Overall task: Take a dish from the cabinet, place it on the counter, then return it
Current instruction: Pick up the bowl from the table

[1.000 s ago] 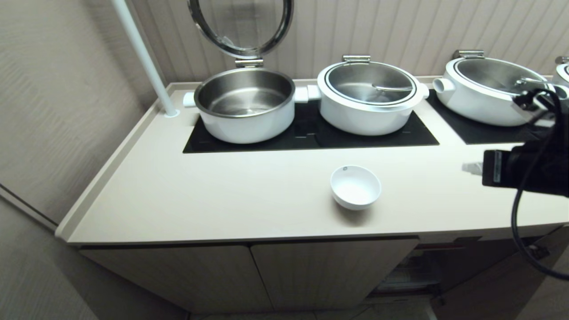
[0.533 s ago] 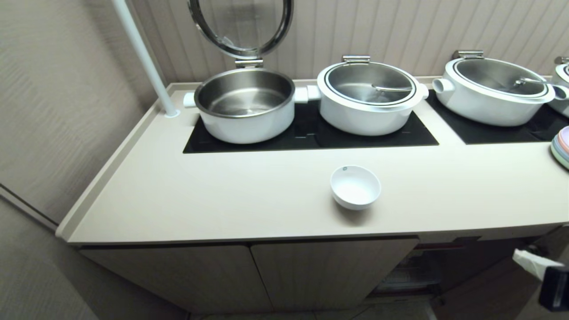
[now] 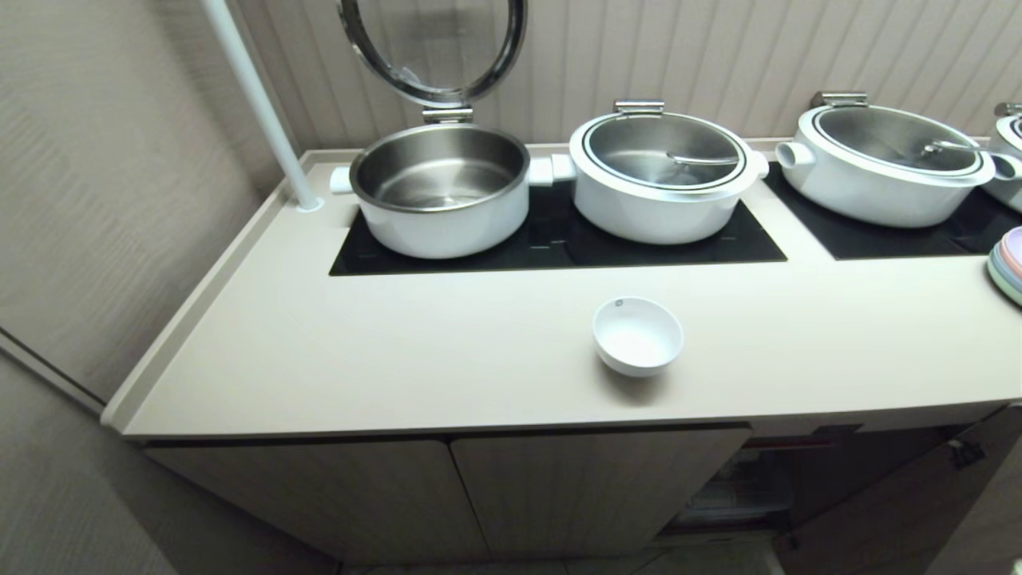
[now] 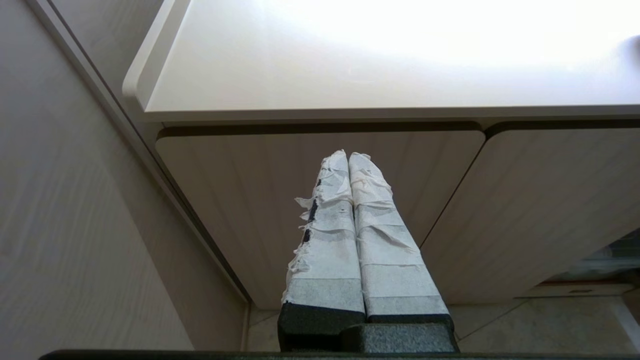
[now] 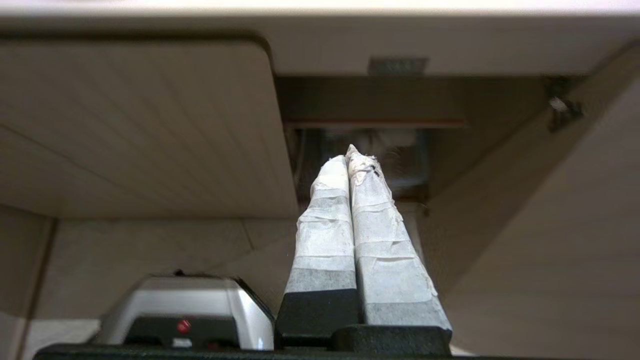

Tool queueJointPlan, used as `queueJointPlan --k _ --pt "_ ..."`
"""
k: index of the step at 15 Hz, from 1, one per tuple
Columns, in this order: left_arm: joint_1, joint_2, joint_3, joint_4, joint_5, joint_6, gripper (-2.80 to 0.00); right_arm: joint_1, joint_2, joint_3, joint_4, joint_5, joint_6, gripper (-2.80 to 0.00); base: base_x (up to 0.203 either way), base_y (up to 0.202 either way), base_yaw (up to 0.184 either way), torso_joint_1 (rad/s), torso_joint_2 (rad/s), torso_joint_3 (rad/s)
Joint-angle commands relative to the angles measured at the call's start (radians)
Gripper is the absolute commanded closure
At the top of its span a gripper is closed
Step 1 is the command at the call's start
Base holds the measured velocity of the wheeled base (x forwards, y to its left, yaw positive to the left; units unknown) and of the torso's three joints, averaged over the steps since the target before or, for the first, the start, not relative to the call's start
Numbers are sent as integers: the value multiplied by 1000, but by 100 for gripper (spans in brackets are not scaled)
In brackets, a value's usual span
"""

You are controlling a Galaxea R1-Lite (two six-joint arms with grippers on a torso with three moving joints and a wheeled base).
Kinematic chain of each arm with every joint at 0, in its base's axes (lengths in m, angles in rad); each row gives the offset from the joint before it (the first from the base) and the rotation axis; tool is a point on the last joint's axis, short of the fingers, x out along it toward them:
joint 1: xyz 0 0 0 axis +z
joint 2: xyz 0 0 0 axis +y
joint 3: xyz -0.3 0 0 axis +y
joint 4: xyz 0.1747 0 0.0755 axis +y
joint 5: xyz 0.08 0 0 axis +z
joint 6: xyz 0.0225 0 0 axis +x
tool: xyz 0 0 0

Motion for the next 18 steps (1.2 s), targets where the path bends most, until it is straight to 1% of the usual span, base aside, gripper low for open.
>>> queueJointPlan --k 1,4,9,13,18 --pt "0 0 0 0 0 0 0 -25 -168 6 138 0 -14 0 0 0 0 0 0 0" --pt "0 0 0 0 0 0 0 -7 -238 7 150 0 -20 0 0 0 0 0 0 0" --pt "0 0 0 0 0 0 0 15 -419 7 149 3 -17 0 0 0 0 0 0 0" --pt "0 0 0 0 0 0 0 15 -424 7 149 5 8 0 0 0 0 0 0 0" --pt "0 0 0 0 0 0 0 15 -424 7 150 3 14 0 0 0 0 0 0 0"
